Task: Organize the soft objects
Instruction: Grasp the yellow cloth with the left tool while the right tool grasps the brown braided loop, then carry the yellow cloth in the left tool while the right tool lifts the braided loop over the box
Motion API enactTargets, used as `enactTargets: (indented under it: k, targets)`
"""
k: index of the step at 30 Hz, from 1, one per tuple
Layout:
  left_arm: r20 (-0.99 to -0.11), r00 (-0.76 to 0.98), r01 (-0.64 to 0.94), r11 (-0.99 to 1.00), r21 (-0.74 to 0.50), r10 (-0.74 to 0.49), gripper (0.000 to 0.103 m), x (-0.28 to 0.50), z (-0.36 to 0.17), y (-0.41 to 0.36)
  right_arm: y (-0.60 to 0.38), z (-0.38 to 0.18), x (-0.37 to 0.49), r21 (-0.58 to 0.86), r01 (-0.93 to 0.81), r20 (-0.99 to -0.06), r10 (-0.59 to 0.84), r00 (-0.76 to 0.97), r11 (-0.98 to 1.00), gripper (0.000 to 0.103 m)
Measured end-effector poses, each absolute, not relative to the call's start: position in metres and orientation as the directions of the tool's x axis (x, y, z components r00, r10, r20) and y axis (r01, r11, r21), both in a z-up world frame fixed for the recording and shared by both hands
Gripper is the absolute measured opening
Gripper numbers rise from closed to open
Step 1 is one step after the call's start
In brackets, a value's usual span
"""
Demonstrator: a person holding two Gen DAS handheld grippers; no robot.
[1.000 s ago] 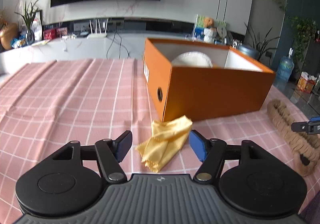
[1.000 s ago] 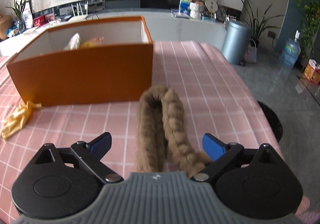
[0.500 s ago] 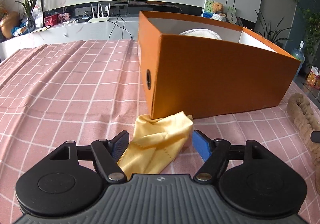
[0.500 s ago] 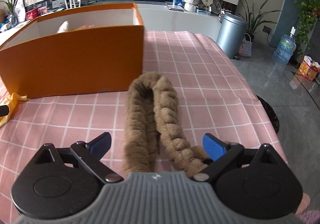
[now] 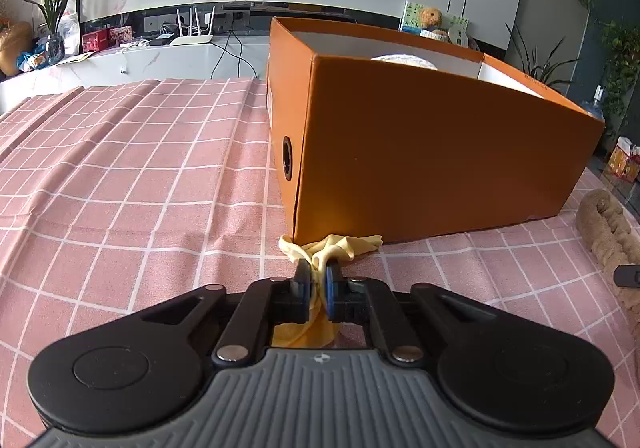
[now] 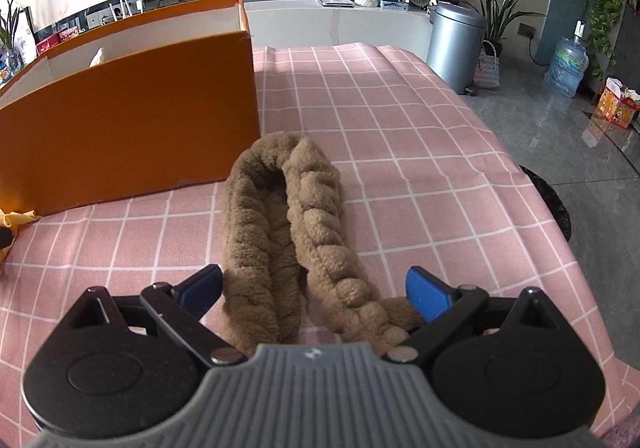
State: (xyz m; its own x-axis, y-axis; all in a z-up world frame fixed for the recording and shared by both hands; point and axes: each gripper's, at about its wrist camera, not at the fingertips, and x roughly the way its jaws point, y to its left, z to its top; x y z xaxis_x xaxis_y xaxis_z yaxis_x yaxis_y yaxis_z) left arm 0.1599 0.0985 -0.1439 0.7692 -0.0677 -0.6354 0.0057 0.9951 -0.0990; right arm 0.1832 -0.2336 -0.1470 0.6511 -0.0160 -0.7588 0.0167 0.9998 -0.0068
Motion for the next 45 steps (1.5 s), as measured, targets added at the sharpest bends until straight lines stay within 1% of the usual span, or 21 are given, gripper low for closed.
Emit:
enactTargets:
  k: [5, 10, 15, 16, 17, 18, 19, 20, 21, 23, 24, 26, 27, 29, 32, 35, 45]
  targets:
    - [-0.621, 0.776, 0.066, 0.993, -0.095, -0.111, 0.006, 0.139, -0.130, 0.091, -0.234, -0.148, 0.182, -0.004, 0.016, -0.754, -0.014, 0.656, 1.000, 0.096]
    - [-0.638, 0.749, 0.143, 0.984, -0.109, -0.179, 0.006, 0.123, -0.122, 0.073, -0.235, -0.148, 0.178, -0.006, 0.011, -0.751, -0.011, 0.660, 1.000, 0.096]
    - [-0.650, 0.732, 0.195, 0.977, -0.089, -0.206, 0.006, 0.121, -0.122, 0.055, -0.234, -0.151, 0.176, -0.003, 0.008, -0.753, -0.007, 0.657, 1.000, 0.095]
    - [-0.651, 0.730, 0.199, 0.976, -0.089, -0.208, 0.006, 0.121, -0.122, 0.053, -0.234, -0.152, 0.176, -0.004, 0.004, -0.753, -0.005, 0.658, 1.000, 0.092]
    - [-0.653, 0.727, 0.202, 0.975, -0.089, -0.210, 0.006, 0.121, -0.122, 0.052, -0.233, -0.153, 0.176, -0.007, -0.004, -0.754, -0.002, 0.657, 1.000, 0.086]
    - [-0.656, 0.725, 0.204, 0.975, -0.088, -0.211, 0.006, 0.121, -0.122, 0.050, -0.232, -0.154, 0.176, -0.010, -0.010, -0.756, 0.000, 0.655, 1.000, 0.084]
    - [-0.655, 0.725, 0.206, 0.975, -0.087, -0.212, 0.006, 0.120, -0.121, 0.048, -0.231, -0.154, 0.176, -0.009, -0.018, -0.758, 0.005, 0.652, 1.000, 0.080]
    - [-0.655, 0.726, 0.208, 0.974, -0.085, -0.212, 0.006, 0.120, -0.121, 0.048, -0.230, -0.155, 0.176, -0.010, -0.025, -0.761, 0.009, 0.649, 1.000, 0.075]
    - [-0.654, 0.726, 0.208, 0.975, -0.084, -0.211, 0.006, 0.120, -0.119, 0.046, -0.230, -0.156, 0.175, -0.011, -0.033, -0.764, 0.013, 0.645, 0.999, 0.072]
    - [-0.654, 0.726, 0.206, 0.975, -0.086, -0.212, 0.006, 0.121, -0.117, 0.046, -0.229, -0.157, 0.175, -0.017, -0.041, -0.765, 0.013, 0.644, 0.999, 0.058]
    - [-0.653, 0.727, 0.208, 0.974, -0.087, -0.214, 0.006, 0.120, -0.117, 0.046, -0.229, -0.156, 0.175, -0.021, -0.049, -0.765, 0.015, 0.644, 0.999, 0.054]
    - [-0.651, 0.727, 0.213, 0.973, -0.084, -0.215, 0.006, 0.119, -0.115, 0.044, -0.228, -0.154, 0.174, -0.028, -0.074, -0.767, 0.026, 0.641, 0.997, 0.038]
    - [-0.651, 0.728, 0.216, 0.973, -0.084, -0.217, 0.006, 0.119, -0.115, 0.043, -0.228, -0.154, 0.174, -0.026, -0.081, -0.769, 0.032, 0.639, 0.996, 0.036]
    - [-0.647, 0.730, 0.219, 0.972, -0.083, -0.219, 0.006, 0.118, -0.112, 0.043, -0.227, -0.151, 0.173, -0.023, -0.088, -0.771, 0.038, 0.635, 0.996, 0.029]
    - [-0.637, 0.739, 0.218, 0.973, -0.081, -0.218, 0.006, 0.115, -0.108, 0.043, -0.225, -0.145, 0.167, -0.013, -0.105, -0.764, 0.057, 0.642, 0.994, 0.026]
    - [-0.628, 0.748, 0.211, 0.974, -0.081, -0.214, 0.006, 0.113, -0.103, 0.045, -0.220, -0.137, 0.159, -0.033, -0.125, -0.752, 0.057, 0.657, 0.992, 0.026]
    - [-0.579, 0.787, 0.203, 0.975, -0.087, -0.215, 0.006, 0.100, -0.082, 0.049, -0.207, -0.100, 0.134, -0.029, -0.180, -0.700, 0.109, 0.706, 0.983, 0.026]
